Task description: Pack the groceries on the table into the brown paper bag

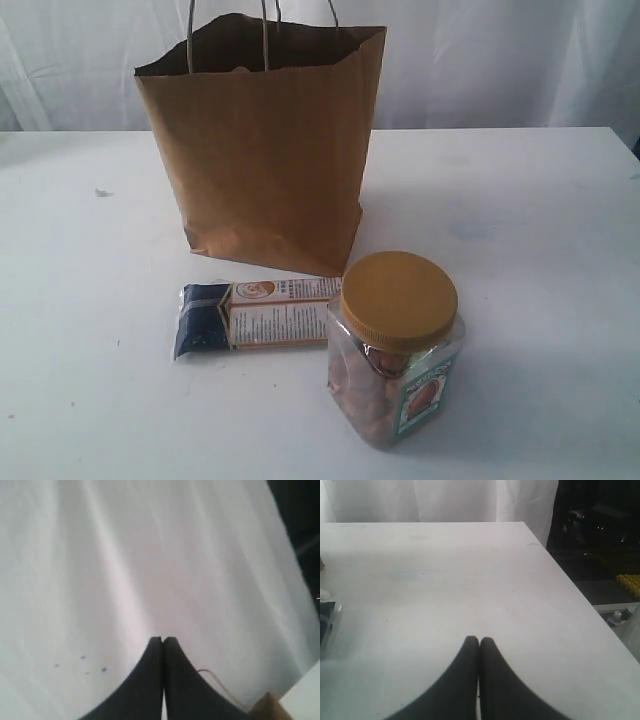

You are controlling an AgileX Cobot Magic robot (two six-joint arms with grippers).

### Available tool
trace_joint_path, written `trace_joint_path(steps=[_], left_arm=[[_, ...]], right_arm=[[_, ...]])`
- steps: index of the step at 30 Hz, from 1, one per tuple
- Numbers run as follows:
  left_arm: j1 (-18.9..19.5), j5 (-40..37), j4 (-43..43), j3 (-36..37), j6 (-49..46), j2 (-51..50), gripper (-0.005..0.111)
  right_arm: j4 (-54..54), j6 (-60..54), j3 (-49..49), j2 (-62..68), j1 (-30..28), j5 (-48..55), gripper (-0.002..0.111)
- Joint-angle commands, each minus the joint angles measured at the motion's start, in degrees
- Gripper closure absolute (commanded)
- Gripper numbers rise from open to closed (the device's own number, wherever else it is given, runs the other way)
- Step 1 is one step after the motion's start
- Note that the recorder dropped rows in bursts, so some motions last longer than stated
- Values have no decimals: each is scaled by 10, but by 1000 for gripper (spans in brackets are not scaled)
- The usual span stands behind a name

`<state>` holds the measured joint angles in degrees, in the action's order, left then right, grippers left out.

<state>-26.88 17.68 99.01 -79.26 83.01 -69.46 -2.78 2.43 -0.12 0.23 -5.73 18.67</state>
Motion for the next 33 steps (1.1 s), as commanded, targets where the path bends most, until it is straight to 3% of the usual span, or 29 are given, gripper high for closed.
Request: trace_joint_path(steps=[1,3,4,6,10,11,13,16,18,22,26,33], left_arm=[[29,-127,9,56,-48,65,107],[47,-265,9,91,-108,73,107],[74,-344,9,121,-156,70,107],[111,-387,2,163,-217,58,107],[263,-356,-166,311,-273,20,107],[297,-329,-179,353,-230,25,107],[330,-287,-175,398,-132,63,107],[335,-304,-175,418,-103,163,107],[335,-324,-187,436,-95,287,107],[335,-260,-256,495,-81,448,107],[335,-293,-273,547,-81,577,107],[335,-257,-341,574,-101,695,107]], right_arm=[[-1,-2,1,-2,0,-5,108],[-1,-2,1,-2,0,-5,108],[-1,-2,1,-2,0,-5,108],[-1,-2,1,-2,0,-5,108],[-1,-2,1,-2,0,-5,108],[-1,-2,1,-2,0,-5,108],[-1,-2,1,-2,0,-5,108],[-1,-2,1,-2,0,-5,108],[-1,-2,1,-2,0,-5,108],[-1,-2,1,-2,0,-5,108],[-1,-2,1,-2,0,-5,108],[-1,-2,1,-2,0,-5,108]])
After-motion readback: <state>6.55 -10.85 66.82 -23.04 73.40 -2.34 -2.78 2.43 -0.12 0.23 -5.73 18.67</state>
